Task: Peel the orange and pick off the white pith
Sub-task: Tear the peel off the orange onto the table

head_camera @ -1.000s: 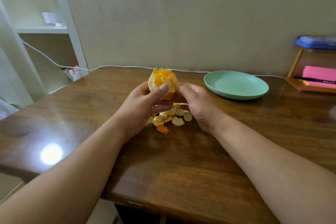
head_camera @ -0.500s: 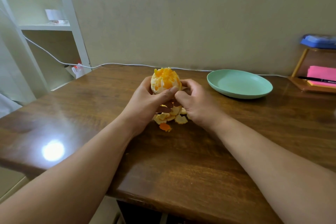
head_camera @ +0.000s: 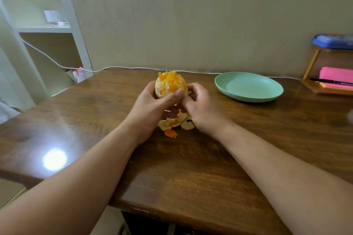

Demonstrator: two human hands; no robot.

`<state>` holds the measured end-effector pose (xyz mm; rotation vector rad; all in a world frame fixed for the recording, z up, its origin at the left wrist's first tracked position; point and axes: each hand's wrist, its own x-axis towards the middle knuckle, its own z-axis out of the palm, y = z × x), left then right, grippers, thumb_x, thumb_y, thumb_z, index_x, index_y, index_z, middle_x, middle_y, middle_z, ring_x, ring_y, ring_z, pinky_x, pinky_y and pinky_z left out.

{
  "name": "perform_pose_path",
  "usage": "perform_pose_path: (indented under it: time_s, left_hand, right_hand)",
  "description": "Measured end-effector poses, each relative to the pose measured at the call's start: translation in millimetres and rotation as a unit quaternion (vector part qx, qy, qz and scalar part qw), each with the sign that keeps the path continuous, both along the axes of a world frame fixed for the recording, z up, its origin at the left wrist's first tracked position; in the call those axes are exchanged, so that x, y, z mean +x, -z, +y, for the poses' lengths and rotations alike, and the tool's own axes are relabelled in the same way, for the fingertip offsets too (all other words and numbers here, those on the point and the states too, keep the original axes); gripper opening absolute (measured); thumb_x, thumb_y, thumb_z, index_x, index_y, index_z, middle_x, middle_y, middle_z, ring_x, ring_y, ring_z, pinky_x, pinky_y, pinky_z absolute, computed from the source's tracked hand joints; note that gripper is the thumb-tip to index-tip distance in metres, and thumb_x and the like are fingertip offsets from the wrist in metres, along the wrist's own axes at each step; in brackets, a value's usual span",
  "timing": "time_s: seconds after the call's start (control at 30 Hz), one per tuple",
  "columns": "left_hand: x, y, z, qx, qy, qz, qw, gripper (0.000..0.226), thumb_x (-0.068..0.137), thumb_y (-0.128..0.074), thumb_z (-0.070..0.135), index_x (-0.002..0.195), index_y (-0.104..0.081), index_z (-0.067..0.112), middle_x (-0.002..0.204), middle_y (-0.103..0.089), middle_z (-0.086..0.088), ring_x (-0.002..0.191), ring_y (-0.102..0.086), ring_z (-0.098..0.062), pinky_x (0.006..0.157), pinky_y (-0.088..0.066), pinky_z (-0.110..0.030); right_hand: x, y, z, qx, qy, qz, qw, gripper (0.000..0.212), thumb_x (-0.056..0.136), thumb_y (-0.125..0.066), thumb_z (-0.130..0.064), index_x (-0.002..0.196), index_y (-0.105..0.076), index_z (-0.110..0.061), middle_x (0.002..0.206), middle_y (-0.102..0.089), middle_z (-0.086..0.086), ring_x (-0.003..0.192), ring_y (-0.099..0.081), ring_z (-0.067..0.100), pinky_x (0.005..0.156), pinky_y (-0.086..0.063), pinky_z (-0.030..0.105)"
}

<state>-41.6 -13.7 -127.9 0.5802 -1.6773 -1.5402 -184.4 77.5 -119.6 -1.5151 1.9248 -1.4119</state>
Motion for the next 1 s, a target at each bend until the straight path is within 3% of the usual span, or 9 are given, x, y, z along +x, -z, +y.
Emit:
perform_pose_path:
  time_s: [0.2,0.4,0.57,0.7,0.9,1.0]
  left_hand:
    - [-2,3,4,-0.034,-0.019,0.0,0.999,0.06,0.084,-0.09,0.035,0.134,-0.061,0.021,0.11,-0.078,-0.008,0.095,-0.078,-0.03,0.081,-0.066,-0.043]
    - [0,2,0,-0.002,-0.017,0.002,1.0,0.066,0.082,-0.09,0.05,0.132,-0.062,0.018,0.11,-0.077,-0.009,0.089,-0.075,-0.026,0.076,-0.063,-0.039]
    - [-4,6,0,-0.026,-0.049,-0.007,0.998,0.067,0.079,-0.092,0.052,0.129,-0.06,0.021,0.112,-0.076,-0.007,0.091,-0.075,-0.02,0.075,-0.061,-0.035]
    - [-2,2,1,-0.018,-0.045,0.018,0.999,0.058,0.085,-0.089,0.045,0.122,-0.063,0.008,0.099,-0.075,-0.012,0.08,-0.069,-0.027,0.072,-0.058,-0.044]
    - [-2,3,-1,0.017,-0.017,0.034,0.999,0.043,0.088,-0.085,0.046,0.107,-0.067,0.012,0.085,-0.069,-0.006,0.064,-0.059,-0.021,0.059,-0.048,-0.034]
    - [-1,0,-3,0.08,-0.003,0.069,0.994,0.037,0.098,-0.073,0.045,0.109,-0.065,0.011,0.083,-0.064,-0.003,0.058,-0.055,-0.016,0.053,-0.042,-0.028]
  right_hand:
    - [-2,4,-4,-0.03,0.018,-0.011,0.999,0.02,0.108,-0.061,-0.034,0.127,-0.066,-0.027,0.106,-0.075,-0.011,0.094,-0.073,0.007,0.082,-0.061,0.033]
    - [0,0,-1,0.001,-0.003,0.002,1.0,0.029,0.11,-0.054,-0.043,0.133,-0.063,-0.029,0.11,-0.074,-0.012,0.098,-0.071,0.007,0.086,-0.061,0.036]
    - [8,-1,-1,-0.018,0.025,0.039,0.999,0.021,0.108,-0.057,-0.035,0.125,-0.066,-0.026,0.101,-0.076,-0.007,0.088,-0.072,0.01,0.069,-0.056,0.032]
    - [12,1,-5,-0.048,0.023,-0.031,0.998,0.018,0.106,-0.062,-0.04,0.116,-0.067,-0.026,0.089,-0.076,-0.005,0.079,-0.073,0.012,0.07,-0.061,0.042]
    - [8,4,-9,-0.056,0.008,-0.079,0.995,0.014,0.104,-0.064,-0.03,0.115,-0.07,-0.022,0.081,-0.072,-0.007,0.07,-0.068,0.006,0.063,-0.051,0.027]
    - [3,4,-10,-0.062,-0.03,-0.165,0.984,0.02,0.104,-0.055,-0.015,0.116,-0.071,-0.018,0.073,-0.069,-0.001,0.063,-0.061,0.006,0.06,-0.047,0.025]
